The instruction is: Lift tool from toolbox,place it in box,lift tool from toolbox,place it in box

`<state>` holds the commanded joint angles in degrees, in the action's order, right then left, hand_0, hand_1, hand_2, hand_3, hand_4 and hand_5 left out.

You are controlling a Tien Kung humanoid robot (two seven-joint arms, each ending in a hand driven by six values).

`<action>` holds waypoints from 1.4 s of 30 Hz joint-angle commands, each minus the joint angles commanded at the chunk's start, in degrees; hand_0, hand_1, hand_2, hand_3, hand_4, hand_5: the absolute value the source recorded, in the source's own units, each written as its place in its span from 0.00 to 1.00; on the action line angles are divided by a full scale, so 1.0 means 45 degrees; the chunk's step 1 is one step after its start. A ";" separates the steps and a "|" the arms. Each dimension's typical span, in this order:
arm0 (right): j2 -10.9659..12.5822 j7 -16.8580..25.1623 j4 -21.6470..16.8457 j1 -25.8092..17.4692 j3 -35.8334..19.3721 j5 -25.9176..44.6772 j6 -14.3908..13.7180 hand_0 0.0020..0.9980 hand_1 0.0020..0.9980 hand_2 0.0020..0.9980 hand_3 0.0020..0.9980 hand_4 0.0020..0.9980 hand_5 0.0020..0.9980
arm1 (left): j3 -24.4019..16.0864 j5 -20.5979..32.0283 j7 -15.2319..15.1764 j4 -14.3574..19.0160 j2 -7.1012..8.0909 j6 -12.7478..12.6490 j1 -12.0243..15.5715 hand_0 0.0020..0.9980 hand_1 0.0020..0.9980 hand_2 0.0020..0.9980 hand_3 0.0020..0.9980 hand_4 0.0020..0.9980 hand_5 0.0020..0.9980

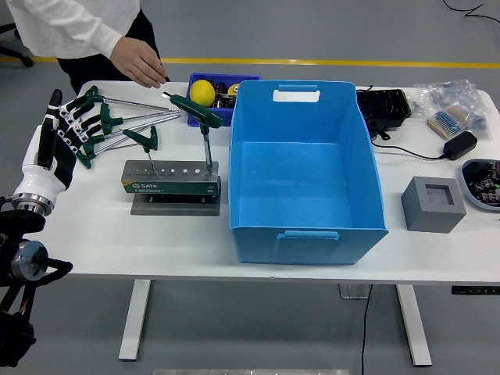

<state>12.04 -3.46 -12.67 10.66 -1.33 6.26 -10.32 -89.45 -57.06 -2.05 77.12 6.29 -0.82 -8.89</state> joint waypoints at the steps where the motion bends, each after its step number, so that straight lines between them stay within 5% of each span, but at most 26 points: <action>1: 0.0000 -0.0001 0.0000 0.0000 -0.0002 -0.0001 0.0000 0.71 0.69 0.74 0.60 0.83 0.72 | 0.0016 -0.0011 0.0000 -0.0002 0.0007 0.0000 -0.0013 0.76 0.75 0.82 0.77 0.92 0.91; 6: -0.0001 -0.0011 0.0003 0.0005 -0.0019 -0.0022 0.0000 0.71 0.69 0.74 0.60 0.83 0.72 | 0.0253 -0.0709 -0.0072 0.0039 0.0247 -0.0004 -0.0259 0.76 0.75 0.82 0.77 0.92 0.91; 7: -0.0001 -0.0015 0.0004 0.0005 -0.0024 -0.0030 0.0000 0.71 0.69 0.74 0.60 0.83 0.72 | 0.0319 -0.1033 -0.0118 0.0071 0.0334 -0.0001 -0.0339 0.76 0.76 0.84 0.79 0.96 0.82; 12: -0.0007 -0.0028 0.0004 -0.0015 -0.0045 -0.0040 0.0001 0.71 0.69 0.74 0.60 0.83 0.72 | 0.0826 -0.3346 -0.0592 0.0460 0.0991 0.0113 -0.0960 0.76 0.76 0.84 0.79 0.96 0.82; 13: -0.0009 -0.0032 0.0003 -0.0022 -0.0050 -0.0046 0.0001 0.71 0.69 0.74 0.60 0.83 0.72 | 0.0974 -0.3843 -0.0731 0.0572 0.1141 0.0165 -0.1111 0.82 0.82 0.89 0.84 1.00 0.67; 14: -0.0011 -0.0039 0.0004 -0.0028 -0.0063 -0.0059 0.0001 0.71 0.69 0.74 0.60 0.83 0.72 | 0.1174 -0.4422 -0.0902 0.0698 0.1320 0.0212 -0.1301 0.82 0.82 0.89 0.84 1.00 0.67; 18: -0.0012 -0.0066 0.0000 -0.0035 -0.0107 -0.0120 0.0001 0.71 0.69 0.74 0.60 0.83 0.72 | 0.2478 -0.6574 -0.1613 0.1051 0.2146 0.0141 -0.2301 0.82 0.82 0.89 0.84 1.00 0.67; 19: -0.0013 -0.0075 -0.0002 -0.0038 -0.0115 -0.0146 0.0003 0.71 0.69 0.74 0.60 0.83 0.72 | 0.2876 -0.7070 -0.1741 0.1082 0.2341 0.0115 -0.2581 0.85 0.87 0.92 0.86 1.00 0.55; 22: -0.0015 -0.0089 -0.0006 -0.0047 -0.0128 -0.0174 0.0001 0.71 0.69 0.74 0.60 0.83 0.72 | 0.4141 -0.8725 -0.1882 0.1015 0.2834 0.0159 -0.3471 0.85 0.87 0.92 0.86 1.00 0.55; 26: -0.0018 -0.0096 -0.0009 -0.0074 -0.0143 -0.0163 -0.0004 0.71 0.69 0.73 0.60 0.83 0.72 | 0.5710 -1.0877 -0.1843 0.0655 0.3202 0.0303 -0.4551 0.89 0.91 0.95 0.91 1.00 0.48; 30: -0.0009 -0.0118 -0.0017 -0.0076 -0.0187 -0.0238 -0.0006 0.71 0.69 0.73 0.60 0.83 0.72 | 0.6822 -1.3021 -0.1596 0.0058 0.3247 0.0442 -0.5415 0.89 0.91 0.95 0.91 1.00 0.48; 31: -0.0007 -0.0124 -0.0018 -0.0077 -0.0199 -0.0258 -0.0006 0.72 0.70 0.73 0.60 0.83 0.72 | 0.6958 -1.3426 -0.1509 -0.0089 0.3207 0.0522 -0.5572 1.00 1.00 1.00 1.00 1.00 0.45; 33: -0.0008 -0.0140 -0.0023 -0.0078 -0.0230 -0.0308 -0.0007 0.72 0.70 0.73 0.60 0.83 0.72 | 0.7181 -1.4325 -0.1382 -0.0514 0.3064 0.0654 -0.5916 1.00 1.00 1.00 1.00 1.00 0.45; 42: 0.0042 -0.0101 -0.0043 -0.0005 -0.0154 -0.0149 0.0005 0.72 0.70 0.74 0.60 0.83 0.72 | 0.8068 -1.4734 -0.1294 -0.2363 0.2784 0.0818 -0.7188 1.00 1.00 1.00 1.00 1.00 0.46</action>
<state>12.22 -3.91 -12.86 10.64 -2.03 5.59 -10.30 -53.15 -123.36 -7.87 66.49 18.82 2.86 -41.23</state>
